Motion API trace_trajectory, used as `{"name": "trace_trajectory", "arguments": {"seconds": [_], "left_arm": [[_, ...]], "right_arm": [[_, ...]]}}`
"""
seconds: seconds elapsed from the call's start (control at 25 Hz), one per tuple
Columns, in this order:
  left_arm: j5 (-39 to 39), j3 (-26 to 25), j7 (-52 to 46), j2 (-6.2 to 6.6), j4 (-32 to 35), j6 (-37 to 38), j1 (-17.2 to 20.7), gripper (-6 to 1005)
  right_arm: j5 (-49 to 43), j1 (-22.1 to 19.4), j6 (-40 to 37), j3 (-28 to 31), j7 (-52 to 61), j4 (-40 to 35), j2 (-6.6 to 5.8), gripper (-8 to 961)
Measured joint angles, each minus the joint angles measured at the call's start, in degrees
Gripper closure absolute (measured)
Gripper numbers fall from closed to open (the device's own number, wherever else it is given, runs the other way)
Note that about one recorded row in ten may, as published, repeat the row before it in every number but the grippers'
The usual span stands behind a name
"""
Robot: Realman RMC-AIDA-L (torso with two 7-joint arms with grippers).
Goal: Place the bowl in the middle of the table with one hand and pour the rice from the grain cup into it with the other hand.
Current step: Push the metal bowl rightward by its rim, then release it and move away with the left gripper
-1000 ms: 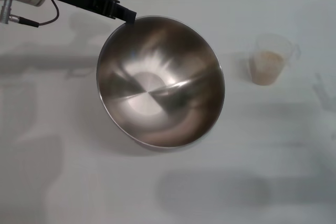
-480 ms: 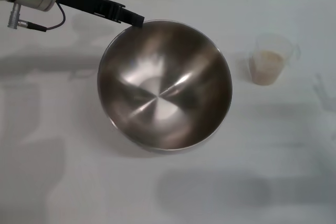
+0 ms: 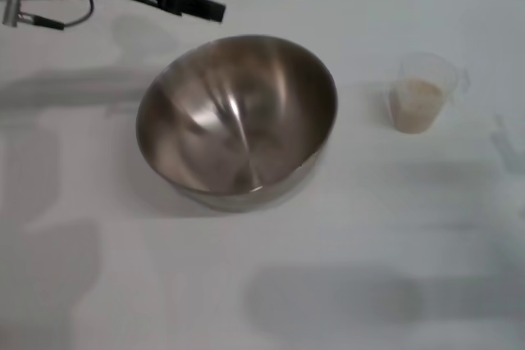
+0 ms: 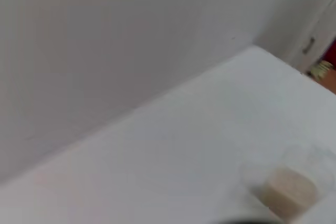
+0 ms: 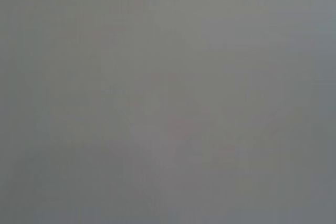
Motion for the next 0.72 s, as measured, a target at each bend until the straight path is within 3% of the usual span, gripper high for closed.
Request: {"name": "trace_trajectory", "arguments": {"seconds": [0.08, 0.12, 0.16, 0.24, 0.36, 0.4, 0.52, 0.56, 0.68, 0.72], "left_arm": [[-0.04, -0.16, 1.0, -1.62, -5.73, 1.48, 1.62, 612], [-0.06, -0.09, 2.37, -3.7, -12.8, 4.92, 3.92, 593], [-0.06, -0.09, 2.37, -3.7, -12.8, 4.92, 3.92, 573], [-2.0, 1.58, 5.17, -5.69, -20.78, 12.24, 7.75, 534], [-11.16, 10.03, 8.58, -5.66, -26.88, 25.21, 15.37, 472], [-11.16, 10.03, 8.58, -5.66, -26.88, 25.21, 15.37, 451], [-28.44, 24.95, 24.31, -5.79, -34.17, 53.88, 28.16, 409], [-28.44, 24.95, 24.31, -5.79, -34.17, 53.88, 28.16, 409], [-31.99, 36.28, 31.05, -5.73, -37.02, 74.73, 33.55, 408], [-31.99, 36.28, 31.05, -5.73, -37.02, 74.73, 33.55, 408]], "right_arm": [[0.04, 0.0, 0.01, 0.0, 0.0, -0.02, 0.04, 193], [0.06, -0.03, 0.02, 0.01, 0.0, -0.05, 0.06, 193], [0.06, -0.03, 0.02, 0.01, 0.0, -0.05, 0.06, 193], [0.09, -0.11, 0.04, 0.04, 0.0, -0.05, 0.06, 193], [0.14, -0.4, 0.06, 0.22, 0.0, 0.13, 0.04, 193], [0.15, -0.51, 0.07, 0.32, 0.0, 0.14, 0.04, 192], [0.18, -0.64, -0.04, 0.51, -0.06, 0.26, 0.09, 192], [0.18, -0.64, -0.04, 0.51, -0.06, 0.26, 0.09, 191], [0.19, -0.74, -0.19, 0.57, -0.08, 0.08, 0.08, 191], [0.19, -0.72, -0.24, 0.42, -0.08, -0.04, 0.08, 191]]}}
